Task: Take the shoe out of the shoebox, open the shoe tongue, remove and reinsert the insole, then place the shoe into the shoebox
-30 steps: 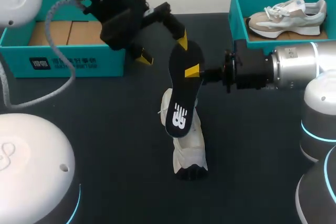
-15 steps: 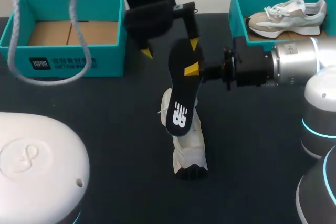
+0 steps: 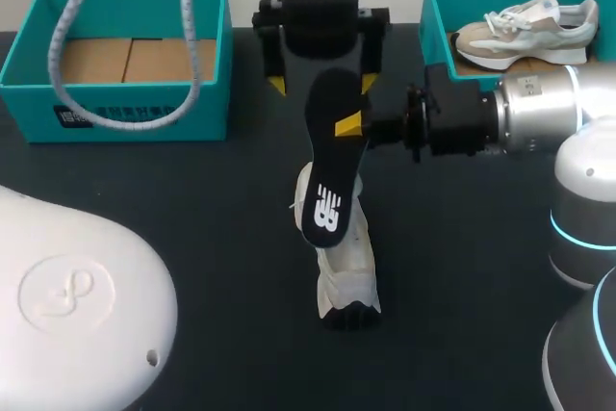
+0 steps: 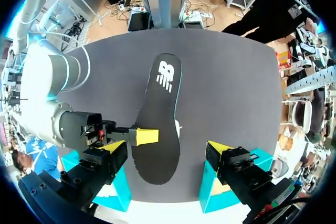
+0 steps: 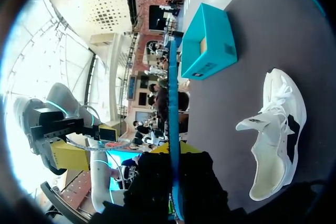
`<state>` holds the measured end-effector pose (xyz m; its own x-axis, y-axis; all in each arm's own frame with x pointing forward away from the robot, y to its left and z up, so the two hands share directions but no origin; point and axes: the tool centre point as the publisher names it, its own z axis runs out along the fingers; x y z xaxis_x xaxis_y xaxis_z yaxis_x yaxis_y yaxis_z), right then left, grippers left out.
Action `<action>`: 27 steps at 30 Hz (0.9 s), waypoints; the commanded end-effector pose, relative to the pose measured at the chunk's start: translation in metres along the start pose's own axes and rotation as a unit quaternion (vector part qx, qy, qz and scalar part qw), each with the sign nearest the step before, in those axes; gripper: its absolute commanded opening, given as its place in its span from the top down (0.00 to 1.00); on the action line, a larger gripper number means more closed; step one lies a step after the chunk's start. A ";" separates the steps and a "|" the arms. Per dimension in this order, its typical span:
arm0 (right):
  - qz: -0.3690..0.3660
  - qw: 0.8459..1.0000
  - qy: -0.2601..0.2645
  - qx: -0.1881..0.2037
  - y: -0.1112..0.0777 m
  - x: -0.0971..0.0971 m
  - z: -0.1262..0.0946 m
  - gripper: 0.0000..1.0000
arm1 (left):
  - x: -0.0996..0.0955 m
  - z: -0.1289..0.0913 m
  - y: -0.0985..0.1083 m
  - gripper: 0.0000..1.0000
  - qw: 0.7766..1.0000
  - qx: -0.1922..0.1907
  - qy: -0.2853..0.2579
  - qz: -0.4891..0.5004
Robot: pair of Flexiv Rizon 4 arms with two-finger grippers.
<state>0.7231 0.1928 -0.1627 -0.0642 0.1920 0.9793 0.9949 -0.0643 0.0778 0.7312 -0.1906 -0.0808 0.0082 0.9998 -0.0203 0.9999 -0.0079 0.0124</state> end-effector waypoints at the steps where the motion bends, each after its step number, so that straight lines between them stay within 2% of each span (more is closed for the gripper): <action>1: 0.000 1.000 -0.003 -0.002 -0.001 0.001 0.002 1.00 | -0.003 0.000 0.001 0.00 0.999 0.001 0.035 0.000; 9: 0.000 1.000 -0.004 -0.002 -0.001 0.002 0.001 1.00 | -0.003 -0.001 0.000 0.00 1.000 -0.007 0.021 0.000; 16: 0.001 1.000 -0.004 -0.003 -0.002 0.002 0.001 1.00 | -0.002 -0.002 0.001 0.00 1.000 -0.016 -0.024 0.011; 22: 0.001 1.000 -0.003 -0.002 -0.002 0.002 0.001 1.00 | 0.000 0.000 0.002 0.00 0.999 -0.015 -0.039 0.028; 24: 0.001 1.000 -0.003 -0.002 -0.002 0.002 0.001 1.00 | 0.004 0.001 0.003 0.00 0.997 -0.004 -0.069 0.045; 27: 0.002 1.000 -0.003 -0.002 -0.001 0.002 0.000 1.00 | 0.011 0.003 0.005 0.00 0.985 0.026 -0.152 0.072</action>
<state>0.7221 0.1921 -0.1613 -0.0627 0.1951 0.9788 0.9948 -0.0669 0.0771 0.7306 -0.1965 -0.0779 0.1105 0.9899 -0.0885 0.9939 -0.1096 0.0150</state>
